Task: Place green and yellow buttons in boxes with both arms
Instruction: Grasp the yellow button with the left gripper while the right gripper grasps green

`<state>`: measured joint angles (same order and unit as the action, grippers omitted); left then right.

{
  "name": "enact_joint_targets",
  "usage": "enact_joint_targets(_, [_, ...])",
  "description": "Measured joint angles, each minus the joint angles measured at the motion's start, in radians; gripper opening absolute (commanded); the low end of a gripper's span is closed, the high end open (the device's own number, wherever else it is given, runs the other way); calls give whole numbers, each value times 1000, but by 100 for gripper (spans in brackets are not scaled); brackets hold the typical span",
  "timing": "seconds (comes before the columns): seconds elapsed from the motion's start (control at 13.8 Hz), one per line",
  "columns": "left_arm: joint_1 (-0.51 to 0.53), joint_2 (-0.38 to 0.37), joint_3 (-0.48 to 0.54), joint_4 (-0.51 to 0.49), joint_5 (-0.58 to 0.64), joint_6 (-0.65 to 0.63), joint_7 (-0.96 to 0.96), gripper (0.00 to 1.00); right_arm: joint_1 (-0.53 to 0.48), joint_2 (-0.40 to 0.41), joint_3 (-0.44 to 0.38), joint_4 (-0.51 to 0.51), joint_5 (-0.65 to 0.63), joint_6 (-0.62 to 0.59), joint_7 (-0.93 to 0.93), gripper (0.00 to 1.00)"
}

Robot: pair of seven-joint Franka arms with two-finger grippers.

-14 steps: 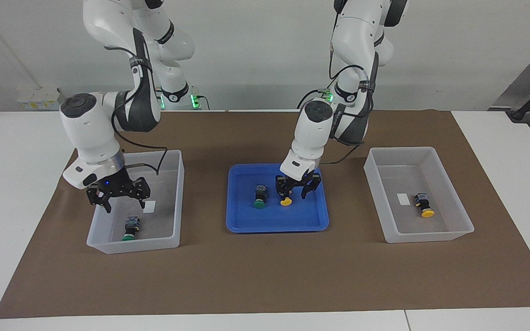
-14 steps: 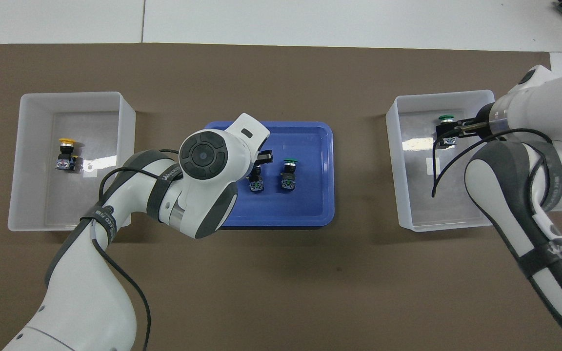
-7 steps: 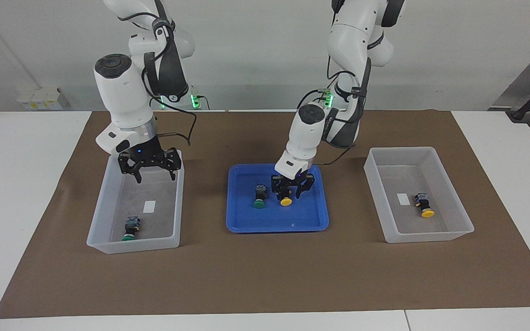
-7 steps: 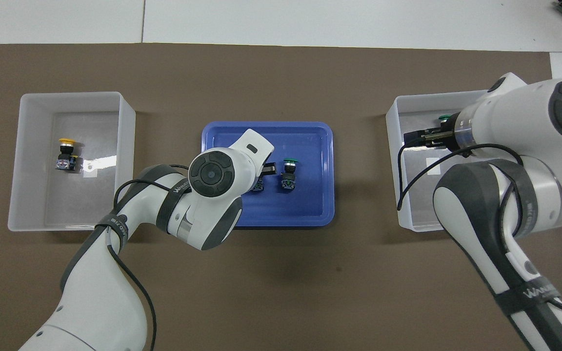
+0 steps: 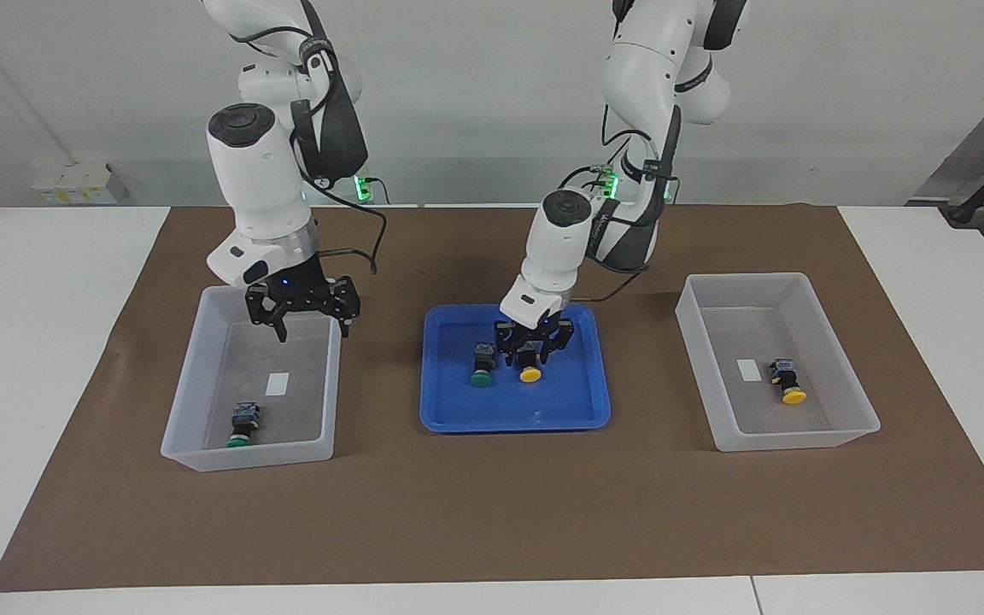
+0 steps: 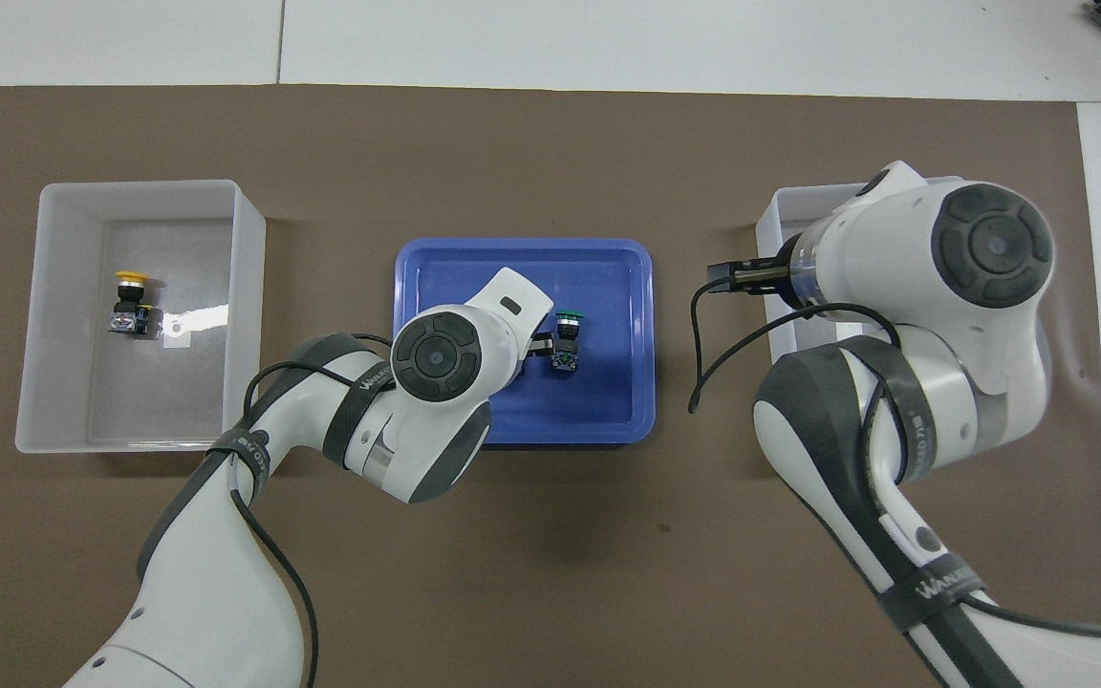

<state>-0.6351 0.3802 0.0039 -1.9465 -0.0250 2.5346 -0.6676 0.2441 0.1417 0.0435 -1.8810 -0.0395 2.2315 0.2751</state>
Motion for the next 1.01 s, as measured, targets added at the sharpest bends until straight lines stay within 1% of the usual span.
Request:
enact_joint_targets(0.14, [0, 0, 0, -1, 0, 1, 0, 23, 30, 25, 0, 0, 0, 47, 18, 100])
enact_joint_targets(0.22, [0, 0, 0, -1, 0, 2, 0, 18, 38, 36, 0, 0, 0, 69, 24, 100])
enact_joint_targets(0.36, [0, 0, 1, -1, 0, 2, 0, 2, 47, 56, 0, 4, 13, 98, 29, 100])
enact_joint_targets(0.43, [0, 0, 1, -1, 0, 2, 0, 0, 59, 63, 1, 8, 34, 108, 37, 100])
enact_joint_targets(0.65, [0, 0, 7, -1, 0, 4, 0, 0, 91, 86, 1, 16, 83, 173, 103, 100])
enact_joint_targets(0.79, [7, -1, 16, 8, 0, 4, 0, 0, 117, 110, 2, 22, 99, 192, 143, 100])
enact_joint_targets(0.94, [33, -1, 20, 40, 0, -15, 0, 0, 139, 136, 3, 24, 99, 215, 179, 100])
enact_joint_targets(1.01, [53, -1, 21, 70, 0, -46, 0, 0, 143, 146, 3, 27, 99, 219, 183, 100])
